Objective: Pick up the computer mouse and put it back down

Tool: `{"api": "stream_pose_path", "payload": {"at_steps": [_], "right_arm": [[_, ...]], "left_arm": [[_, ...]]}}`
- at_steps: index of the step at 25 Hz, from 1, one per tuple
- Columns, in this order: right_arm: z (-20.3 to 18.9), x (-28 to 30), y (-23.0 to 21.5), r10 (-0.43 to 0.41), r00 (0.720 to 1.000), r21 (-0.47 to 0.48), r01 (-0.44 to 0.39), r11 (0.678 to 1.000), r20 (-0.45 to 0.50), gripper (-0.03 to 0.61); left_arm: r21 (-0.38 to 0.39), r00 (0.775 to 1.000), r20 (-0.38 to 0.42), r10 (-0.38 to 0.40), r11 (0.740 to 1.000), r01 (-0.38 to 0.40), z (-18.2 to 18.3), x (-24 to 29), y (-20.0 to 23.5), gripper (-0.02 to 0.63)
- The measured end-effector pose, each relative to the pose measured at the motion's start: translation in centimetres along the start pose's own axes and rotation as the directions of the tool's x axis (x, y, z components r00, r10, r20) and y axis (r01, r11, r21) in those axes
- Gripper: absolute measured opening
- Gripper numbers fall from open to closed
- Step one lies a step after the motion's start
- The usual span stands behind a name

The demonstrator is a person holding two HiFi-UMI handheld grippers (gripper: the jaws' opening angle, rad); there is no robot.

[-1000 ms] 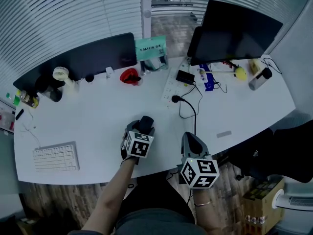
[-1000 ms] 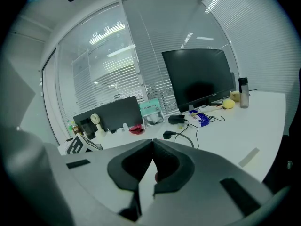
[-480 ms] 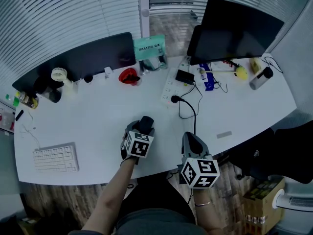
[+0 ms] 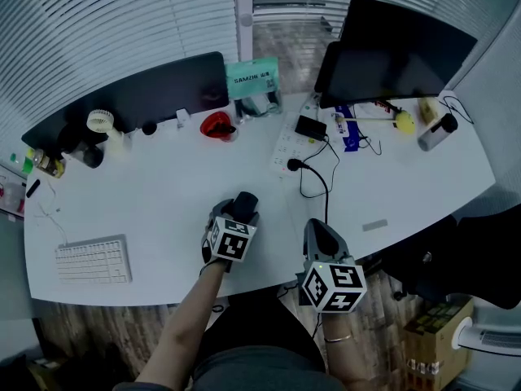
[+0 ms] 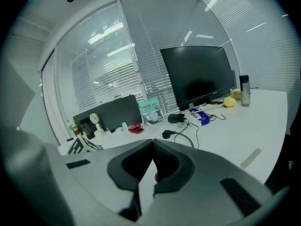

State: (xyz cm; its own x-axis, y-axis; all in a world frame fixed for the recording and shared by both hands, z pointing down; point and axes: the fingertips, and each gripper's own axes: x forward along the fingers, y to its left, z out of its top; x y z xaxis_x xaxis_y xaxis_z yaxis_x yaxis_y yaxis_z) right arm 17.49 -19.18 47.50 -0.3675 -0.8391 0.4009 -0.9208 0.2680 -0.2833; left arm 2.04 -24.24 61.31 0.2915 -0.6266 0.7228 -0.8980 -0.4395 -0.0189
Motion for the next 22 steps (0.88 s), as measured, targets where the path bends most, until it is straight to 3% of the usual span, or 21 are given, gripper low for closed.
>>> {"api": "stream_pose_path", "payload": {"at_steps": [11,17,22], "right_arm": [[0.6,0.0,0.5,0.028,1.000,-0.013,-0.028,1.000,0.012,0.003],[1.3,-0.7,0.8,0.038,0.999,-0.019,-0.038,0.999,0.035,0.003],[1.6,-1.2,1.2,0.043,0.998,-0.023,-0.042,0.999,0.049,0.003]], "left_arm": [[-0.051,0.993,0.114,-0.010,0.999,0.016,2.7,-2.0,0.2,0.308],[-0.105,0.977,0.214,0.015,0.994,0.007,4.8,-4.8,1.0,0.304],[-0.126,0.955,0.292,0.058,0.992,-0.021,6.1,-7.9,1.8,0.218]]}}
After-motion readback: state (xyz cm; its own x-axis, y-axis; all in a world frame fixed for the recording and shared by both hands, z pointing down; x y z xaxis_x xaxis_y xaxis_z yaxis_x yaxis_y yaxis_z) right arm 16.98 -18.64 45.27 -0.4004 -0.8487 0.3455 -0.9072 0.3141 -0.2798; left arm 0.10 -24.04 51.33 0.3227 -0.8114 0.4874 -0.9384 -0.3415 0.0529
